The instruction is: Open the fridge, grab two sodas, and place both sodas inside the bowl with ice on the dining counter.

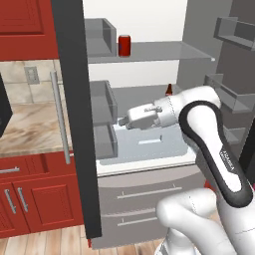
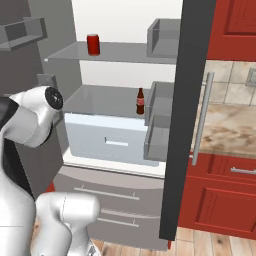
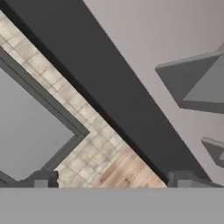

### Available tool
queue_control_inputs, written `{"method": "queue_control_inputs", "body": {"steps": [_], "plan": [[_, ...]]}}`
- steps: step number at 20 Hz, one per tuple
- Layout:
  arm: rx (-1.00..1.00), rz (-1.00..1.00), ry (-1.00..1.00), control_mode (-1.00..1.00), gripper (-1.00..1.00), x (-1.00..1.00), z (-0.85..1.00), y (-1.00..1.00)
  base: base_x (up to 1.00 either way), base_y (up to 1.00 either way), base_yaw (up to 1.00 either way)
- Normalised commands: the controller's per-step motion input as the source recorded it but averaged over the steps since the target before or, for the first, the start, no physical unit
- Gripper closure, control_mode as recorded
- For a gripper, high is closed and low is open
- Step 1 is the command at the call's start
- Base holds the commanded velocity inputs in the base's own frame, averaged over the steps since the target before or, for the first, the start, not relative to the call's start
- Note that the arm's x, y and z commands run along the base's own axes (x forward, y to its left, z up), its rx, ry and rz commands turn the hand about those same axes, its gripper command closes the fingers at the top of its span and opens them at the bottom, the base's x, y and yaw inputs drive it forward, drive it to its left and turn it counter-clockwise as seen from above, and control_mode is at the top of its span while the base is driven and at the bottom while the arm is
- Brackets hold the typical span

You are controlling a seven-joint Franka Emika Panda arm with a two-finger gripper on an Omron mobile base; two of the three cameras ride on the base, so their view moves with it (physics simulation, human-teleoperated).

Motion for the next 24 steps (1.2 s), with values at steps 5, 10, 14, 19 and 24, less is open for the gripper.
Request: {"method": "queue_control_inputs", "body": {"steps": [5, 10, 14, 19, 24], "plan": [[-0.16, -0.31, -0.07, -1.0, -1.0, -0.16, 0.06, -0.85, 0.0, 0.0, 0.0], [-0.21, -0.39, -0.03, -1.0, -1.0, -0.06, 0.0, -0.75, 0.0, 0.0, 0.0], [-0.24, -0.42, -0.01, -1.0, -1.0, -0.04, 0.0, -0.6, 0.0, 0.0, 0.0], [-0.22, -0.37, 0.0, -1.0, -1.0, -0.02, -0.14, -0.54, 0.0, 0.0, 0.0], [-0.23, -0.21, 0.0, -1.0, -1.0, 0.0, -0.36, -0.44, 0.0, 0.0, 0.0]]}}
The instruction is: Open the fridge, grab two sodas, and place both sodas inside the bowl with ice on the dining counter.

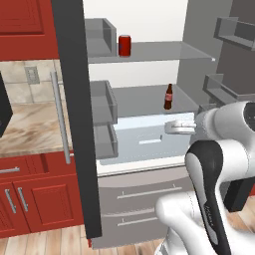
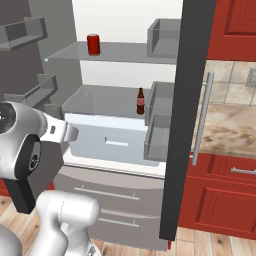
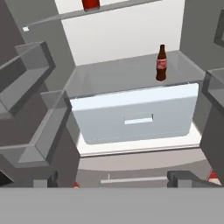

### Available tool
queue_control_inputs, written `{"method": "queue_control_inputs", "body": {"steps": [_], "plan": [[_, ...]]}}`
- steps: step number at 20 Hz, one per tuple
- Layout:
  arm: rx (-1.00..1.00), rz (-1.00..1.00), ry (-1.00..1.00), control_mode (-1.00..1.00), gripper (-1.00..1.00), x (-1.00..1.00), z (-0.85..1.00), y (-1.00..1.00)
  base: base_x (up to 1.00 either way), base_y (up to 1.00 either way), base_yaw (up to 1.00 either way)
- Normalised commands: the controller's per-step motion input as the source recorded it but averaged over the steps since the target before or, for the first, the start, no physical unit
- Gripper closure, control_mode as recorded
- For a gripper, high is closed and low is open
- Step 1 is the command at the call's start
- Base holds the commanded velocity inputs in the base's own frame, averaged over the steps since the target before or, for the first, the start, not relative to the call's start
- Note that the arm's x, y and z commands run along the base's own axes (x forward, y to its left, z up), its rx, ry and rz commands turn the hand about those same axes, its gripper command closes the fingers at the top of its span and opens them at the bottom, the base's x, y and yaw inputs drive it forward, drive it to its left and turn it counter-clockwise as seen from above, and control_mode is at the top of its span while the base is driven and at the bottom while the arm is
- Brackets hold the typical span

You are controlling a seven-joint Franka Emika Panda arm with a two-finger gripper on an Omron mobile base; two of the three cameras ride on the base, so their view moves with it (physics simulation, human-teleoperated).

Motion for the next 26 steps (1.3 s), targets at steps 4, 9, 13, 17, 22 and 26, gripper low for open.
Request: {"method": "queue_control_inputs", "body": {"steps": [4, 9, 13, 17, 22, 26], "plan": [[-0.06, -0.04, 0.01, -1.0, -1.0, 0.0, -0.14, -0.16, 0.0, 0.0, 0.0], [0.0, -0.02, 0.05, -1.0, -1.0, 0.0, -0.04, -0.06, 0.0, 0.0, 0.0], [0.0, -0.12, 0.06, -1.0, -1.0, 0.09, 0.0, -0.21, 0.0, 0.0, 0.0], [0.01, -0.06, 0.0, 1.0, -1.0, 0.08, 0.0, -0.14, 0.12, -0.06, -0.06], [0.0, 0.0, 0.0, 1.0, -1.0, 0.0, 0.0, 0.0, 0.27, 0.02, -0.12], [0.0, 0.0, 0.0, 1.0, -1.0, 0.0, 0.0, 0.0, 0.14, 0.1, -0.02]]}}
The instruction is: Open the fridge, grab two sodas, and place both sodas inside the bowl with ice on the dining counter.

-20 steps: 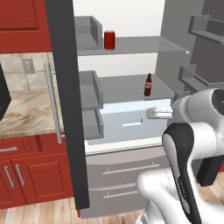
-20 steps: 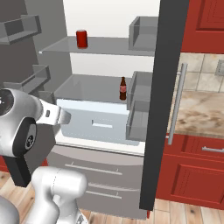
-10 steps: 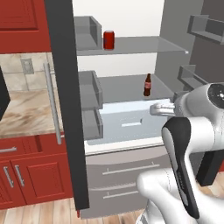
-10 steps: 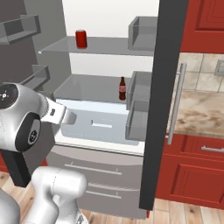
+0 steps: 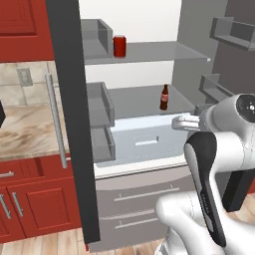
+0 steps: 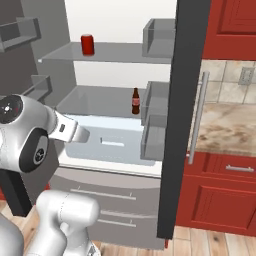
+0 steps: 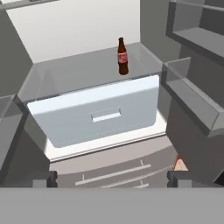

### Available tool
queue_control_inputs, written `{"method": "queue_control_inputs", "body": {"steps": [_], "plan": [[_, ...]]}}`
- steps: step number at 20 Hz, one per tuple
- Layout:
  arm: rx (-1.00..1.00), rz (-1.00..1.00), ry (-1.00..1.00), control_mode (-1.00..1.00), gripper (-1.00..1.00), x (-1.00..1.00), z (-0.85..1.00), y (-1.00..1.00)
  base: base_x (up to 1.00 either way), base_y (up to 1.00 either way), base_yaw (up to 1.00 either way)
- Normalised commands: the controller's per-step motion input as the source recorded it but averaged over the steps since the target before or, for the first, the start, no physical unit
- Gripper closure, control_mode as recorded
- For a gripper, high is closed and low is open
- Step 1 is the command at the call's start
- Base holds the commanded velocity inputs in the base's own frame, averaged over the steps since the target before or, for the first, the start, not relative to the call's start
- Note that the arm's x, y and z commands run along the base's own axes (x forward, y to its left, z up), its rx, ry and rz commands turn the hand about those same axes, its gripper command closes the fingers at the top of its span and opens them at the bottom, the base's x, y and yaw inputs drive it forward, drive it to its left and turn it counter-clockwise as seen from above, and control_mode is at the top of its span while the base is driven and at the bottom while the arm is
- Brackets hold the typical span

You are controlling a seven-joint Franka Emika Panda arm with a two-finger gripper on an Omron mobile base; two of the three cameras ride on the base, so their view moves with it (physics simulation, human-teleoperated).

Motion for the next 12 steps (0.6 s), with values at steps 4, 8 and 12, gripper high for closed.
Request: {"method": "queue_control_inputs", "body": {"steps": [4, 8, 12], "plan": [[0.0, 0.0, 0.0, 1.0, -1.0, 0.0, 0.0, 0.0, 0.55, 0.32, 0.0], [0.0, 0.0, 0.0, 1.0, -1.0, 0.0, 0.0, 0.0, 0.68, 0.2, 0.02], [0.0, 0.0, 0.0, 1.0, -1.0, 0.0, 0.0, 0.0, 0.64, 0.05, 0.04]]}}
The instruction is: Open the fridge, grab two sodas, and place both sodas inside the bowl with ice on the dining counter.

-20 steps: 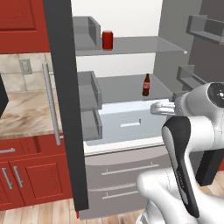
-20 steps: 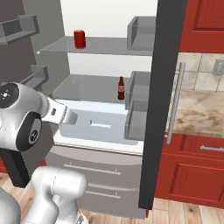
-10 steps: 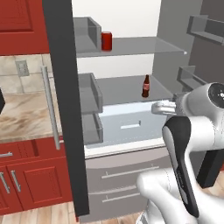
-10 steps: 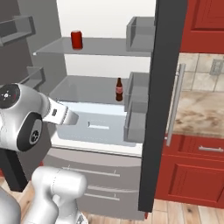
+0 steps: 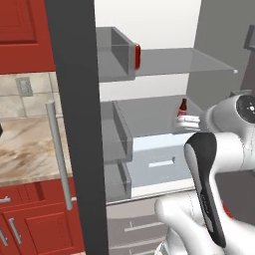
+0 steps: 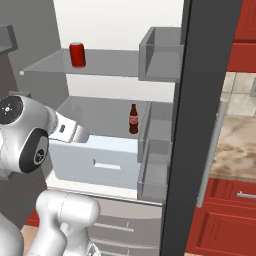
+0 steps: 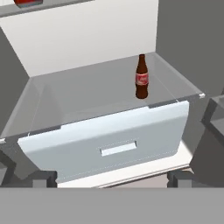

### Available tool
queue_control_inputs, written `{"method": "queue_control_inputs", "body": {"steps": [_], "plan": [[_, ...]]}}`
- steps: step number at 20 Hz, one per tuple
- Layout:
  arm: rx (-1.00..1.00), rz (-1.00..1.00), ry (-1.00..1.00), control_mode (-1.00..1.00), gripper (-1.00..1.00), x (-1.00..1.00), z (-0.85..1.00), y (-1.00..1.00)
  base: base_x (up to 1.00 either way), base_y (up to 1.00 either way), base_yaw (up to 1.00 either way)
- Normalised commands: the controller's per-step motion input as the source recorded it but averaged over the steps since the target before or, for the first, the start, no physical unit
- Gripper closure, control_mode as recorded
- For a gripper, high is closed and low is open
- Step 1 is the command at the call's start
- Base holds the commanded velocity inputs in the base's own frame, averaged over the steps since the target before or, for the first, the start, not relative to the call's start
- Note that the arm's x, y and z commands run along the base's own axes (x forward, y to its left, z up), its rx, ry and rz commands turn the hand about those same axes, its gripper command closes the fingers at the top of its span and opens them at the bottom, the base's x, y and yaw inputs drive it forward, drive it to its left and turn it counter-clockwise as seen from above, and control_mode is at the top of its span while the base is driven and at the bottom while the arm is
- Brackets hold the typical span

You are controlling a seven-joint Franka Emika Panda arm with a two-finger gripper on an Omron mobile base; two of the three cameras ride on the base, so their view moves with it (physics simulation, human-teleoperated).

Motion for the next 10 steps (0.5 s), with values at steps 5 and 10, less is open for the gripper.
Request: {"method": "queue_control_inputs", "body": {"steps": [5, 10], "plan": [[0.0, 0.0, 0.0, 1.0, -1.0, 0.0, 0.0, 0.0, 0.51, 0.0, 0.04], [0.0, 0.0, 0.0, 1.0, -1.0, 0.0, 0.0, 0.0, 0.28, 0.0, 0.0]]}}
